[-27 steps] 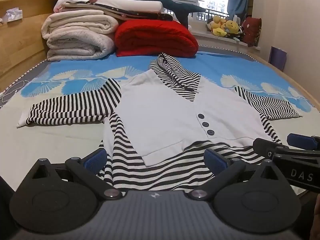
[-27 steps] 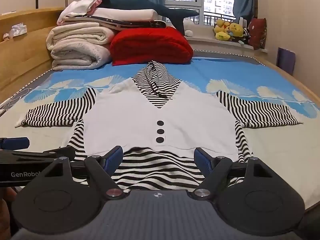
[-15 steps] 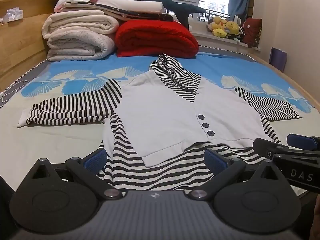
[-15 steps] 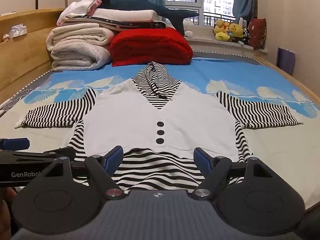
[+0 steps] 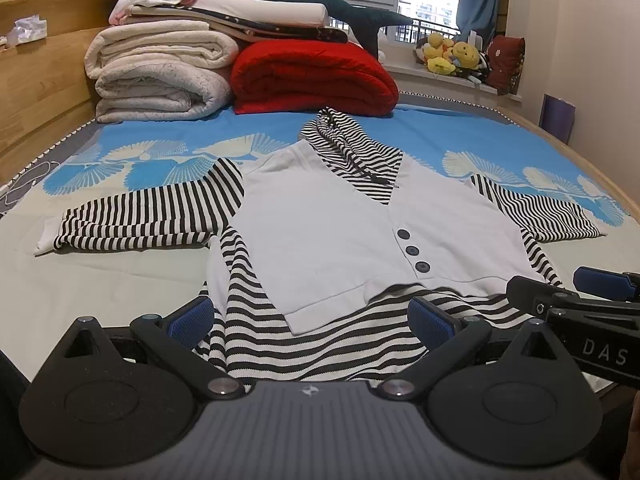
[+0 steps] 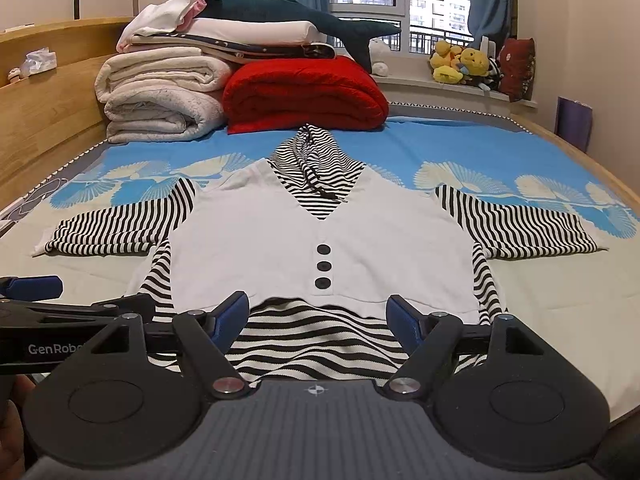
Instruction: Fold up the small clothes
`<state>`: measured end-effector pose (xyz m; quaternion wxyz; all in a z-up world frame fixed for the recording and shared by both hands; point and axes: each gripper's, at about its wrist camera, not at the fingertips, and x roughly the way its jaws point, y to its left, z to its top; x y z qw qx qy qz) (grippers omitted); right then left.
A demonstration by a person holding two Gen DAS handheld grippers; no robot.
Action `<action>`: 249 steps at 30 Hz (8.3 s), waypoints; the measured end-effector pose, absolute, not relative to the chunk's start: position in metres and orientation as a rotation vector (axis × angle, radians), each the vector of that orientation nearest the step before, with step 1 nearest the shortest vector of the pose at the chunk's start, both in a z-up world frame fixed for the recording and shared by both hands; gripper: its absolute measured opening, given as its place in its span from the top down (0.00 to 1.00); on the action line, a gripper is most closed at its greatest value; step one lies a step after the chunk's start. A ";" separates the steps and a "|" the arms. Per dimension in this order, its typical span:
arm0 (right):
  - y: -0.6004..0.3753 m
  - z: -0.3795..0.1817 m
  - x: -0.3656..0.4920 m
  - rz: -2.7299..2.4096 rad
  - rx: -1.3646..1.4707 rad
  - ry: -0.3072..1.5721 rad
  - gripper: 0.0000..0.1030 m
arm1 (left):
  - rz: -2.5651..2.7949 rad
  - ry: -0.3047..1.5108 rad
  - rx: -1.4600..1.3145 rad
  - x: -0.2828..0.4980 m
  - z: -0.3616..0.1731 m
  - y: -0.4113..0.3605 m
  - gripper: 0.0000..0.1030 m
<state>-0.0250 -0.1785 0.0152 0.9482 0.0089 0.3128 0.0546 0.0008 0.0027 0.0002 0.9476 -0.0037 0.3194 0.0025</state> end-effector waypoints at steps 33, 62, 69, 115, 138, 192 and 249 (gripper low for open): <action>-0.293 -0.077 0.022 -0.368 0.278 1.005 0.55 | 0.203 1.090 -0.057 0.069 -0.099 0.077 0.95; -0.287 -0.068 0.010 -0.231 0.253 1.051 0.61 | 0.062 1.084 -0.096 0.052 -0.066 0.061 0.86; -0.287 -0.044 0.009 -0.282 0.238 0.928 0.57 | -0.004 0.708 -0.069 0.075 0.041 0.060 0.52; -0.218 0.048 0.209 0.074 0.106 0.651 0.67 | 0.705 0.877 -0.700 0.216 -0.049 0.391 0.90; -0.261 0.004 0.232 -0.003 0.225 0.839 0.79 | -0.025 0.748 -0.244 0.288 0.059 0.065 0.69; -0.277 -0.094 0.304 -0.046 0.478 1.126 0.94 | 0.082 0.960 -0.222 0.329 0.025 0.114 0.69; -0.542 -0.068 0.258 -0.530 0.675 0.867 0.48 | -0.197 0.792 0.038 0.295 0.020 -0.022 0.17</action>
